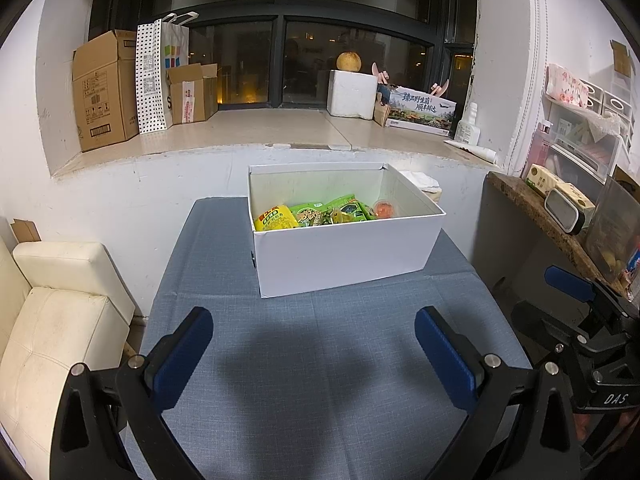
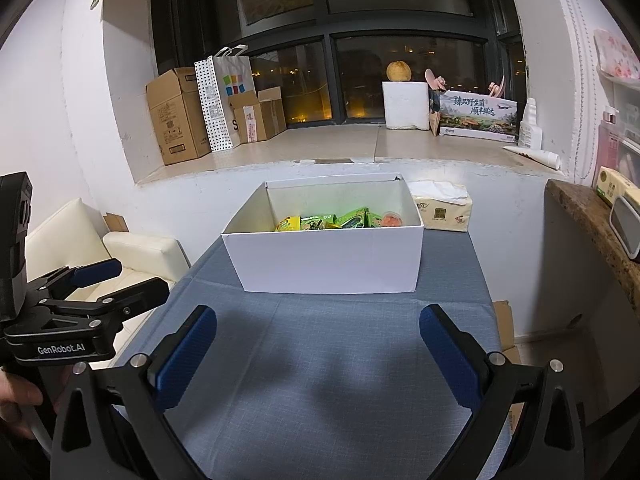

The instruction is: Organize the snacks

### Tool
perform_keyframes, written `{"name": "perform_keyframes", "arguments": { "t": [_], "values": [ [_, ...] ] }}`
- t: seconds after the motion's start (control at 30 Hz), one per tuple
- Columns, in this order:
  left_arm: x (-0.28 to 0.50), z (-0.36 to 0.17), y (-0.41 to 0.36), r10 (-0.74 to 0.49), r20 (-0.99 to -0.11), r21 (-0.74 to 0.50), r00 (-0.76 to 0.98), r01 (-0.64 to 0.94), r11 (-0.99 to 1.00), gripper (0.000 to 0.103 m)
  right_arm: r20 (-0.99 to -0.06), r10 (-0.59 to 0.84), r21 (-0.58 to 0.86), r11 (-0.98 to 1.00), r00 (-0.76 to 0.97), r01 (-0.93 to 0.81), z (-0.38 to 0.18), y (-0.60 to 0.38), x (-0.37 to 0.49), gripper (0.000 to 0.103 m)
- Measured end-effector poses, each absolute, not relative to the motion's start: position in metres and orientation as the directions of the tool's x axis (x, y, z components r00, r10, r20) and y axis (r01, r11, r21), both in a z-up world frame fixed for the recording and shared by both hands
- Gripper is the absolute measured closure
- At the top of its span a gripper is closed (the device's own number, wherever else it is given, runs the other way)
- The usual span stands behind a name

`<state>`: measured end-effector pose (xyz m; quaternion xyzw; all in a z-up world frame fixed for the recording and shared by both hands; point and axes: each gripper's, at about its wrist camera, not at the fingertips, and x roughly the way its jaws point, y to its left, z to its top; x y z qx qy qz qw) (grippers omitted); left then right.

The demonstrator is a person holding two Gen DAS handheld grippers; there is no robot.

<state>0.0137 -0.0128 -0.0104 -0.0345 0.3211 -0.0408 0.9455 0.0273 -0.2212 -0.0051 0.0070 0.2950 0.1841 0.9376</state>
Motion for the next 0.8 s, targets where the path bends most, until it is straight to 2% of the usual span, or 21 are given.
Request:
{"name": "perform_keyframes", "arguments": {
  "t": [0.8],
  "values": [
    [0.0132, -0.0124, -0.0131, -0.102, -0.608, -0.091, 0.787, 0.058, 0.994, 0.000, -0.558, 0.350, 0.126, 0.932, 0.753, -0.340, -0.0073, -0.2187, 0.0254, 0.000]
  ]
}}
